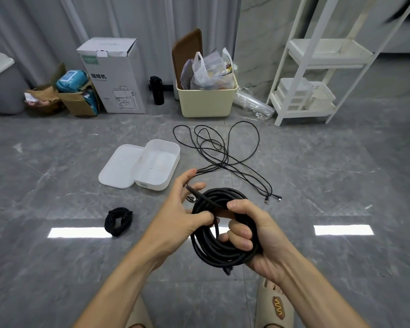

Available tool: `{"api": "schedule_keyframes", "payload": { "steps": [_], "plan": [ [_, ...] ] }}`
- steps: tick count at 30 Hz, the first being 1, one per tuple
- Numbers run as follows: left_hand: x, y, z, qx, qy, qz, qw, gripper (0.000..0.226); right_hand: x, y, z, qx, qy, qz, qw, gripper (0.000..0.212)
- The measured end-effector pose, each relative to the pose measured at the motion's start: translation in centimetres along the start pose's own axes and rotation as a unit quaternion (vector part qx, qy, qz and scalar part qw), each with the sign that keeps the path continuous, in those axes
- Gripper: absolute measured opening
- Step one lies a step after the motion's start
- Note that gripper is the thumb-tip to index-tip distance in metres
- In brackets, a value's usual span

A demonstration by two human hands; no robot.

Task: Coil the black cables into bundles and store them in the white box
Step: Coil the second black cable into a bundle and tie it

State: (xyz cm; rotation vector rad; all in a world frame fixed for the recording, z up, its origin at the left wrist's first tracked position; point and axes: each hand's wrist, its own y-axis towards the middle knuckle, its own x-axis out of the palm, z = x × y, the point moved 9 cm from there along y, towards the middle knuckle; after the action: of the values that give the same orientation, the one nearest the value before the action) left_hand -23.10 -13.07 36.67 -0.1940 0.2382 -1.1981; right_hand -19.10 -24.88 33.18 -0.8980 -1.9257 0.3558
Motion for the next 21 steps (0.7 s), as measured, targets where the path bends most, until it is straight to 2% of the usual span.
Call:
{"api": "schedule_keyframes", "payload": {
  "steps": [3, 5, 7, 8, 9, 11, 14, 17, 19, 21],
  "plan": [
    [0.0, 0.0, -0.9, -0.047, -0.014, -0.010, 0.999, 0.083, 0.0, 0.0, 0.1, 0.006, 0.030, -0.006, 1.000, 0.030],
    [-0.6, 0.0, -0.7, -0.036, -0.013, 0.028, 0.999, 0.071, -0.3, 0.2, 0.0, 0.002, 0.050, -0.001, 0.999, 0.042],
    [-2.1, -0.8, 1.0, 0.062, 0.015, 0.145, 0.987, 0.038, -0.7, 0.5, -0.4, -0.019, 0.047, 0.020, 0.999, 0.043],
    [-2.5, -1.6, 2.3, 0.129, 0.076, 0.199, 0.969, 0.022, -1.0, 0.5, -0.6, -0.035, 0.034, 0.036, 0.998, 0.039],
    [-2.0, -2.3, 3.3, 0.183, 0.159, 0.224, 0.944, 0.010, -1.4, 0.6, -0.8, -0.053, 0.015, 0.054, 0.997, 0.033],
    [0.4, -3.0, 3.5, 0.234, 0.294, 0.210, 0.903, 0.006, -2.0, 0.5, -1.0, -0.083, -0.033, 0.088, 0.992, 0.026],
    [2.2, -2.5, 2.5, 0.224, 0.393, 0.194, 0.870, 0.002, -2.6, 0.2, -1.3, -0.128, -0.106, 0.127, 0.978, 0.038],
    [2.8, -2.1, 2.4, 0.186, 0.439, 0.191, 0.858, 0.009, -2.4, 0.0, -1.6, -0.163, -0.138, 0.130, 0.968, 0.052],
    [3.0, -1.7, 1.6, 0.135, 0.449, 0.164, 0.868, 0.023, -2.2, -0.1, -1.6, -0.170, -0.150, 0.124, 0.966, 0.053],
    [2.7, -1.3, 0.7, 0.077, 0.400, 0.149, 0.901, 0.029, -2.2, 0.0, -1.5, -0.165, -0.150, 0.119, 0.968, 0.053]
  ]
}}
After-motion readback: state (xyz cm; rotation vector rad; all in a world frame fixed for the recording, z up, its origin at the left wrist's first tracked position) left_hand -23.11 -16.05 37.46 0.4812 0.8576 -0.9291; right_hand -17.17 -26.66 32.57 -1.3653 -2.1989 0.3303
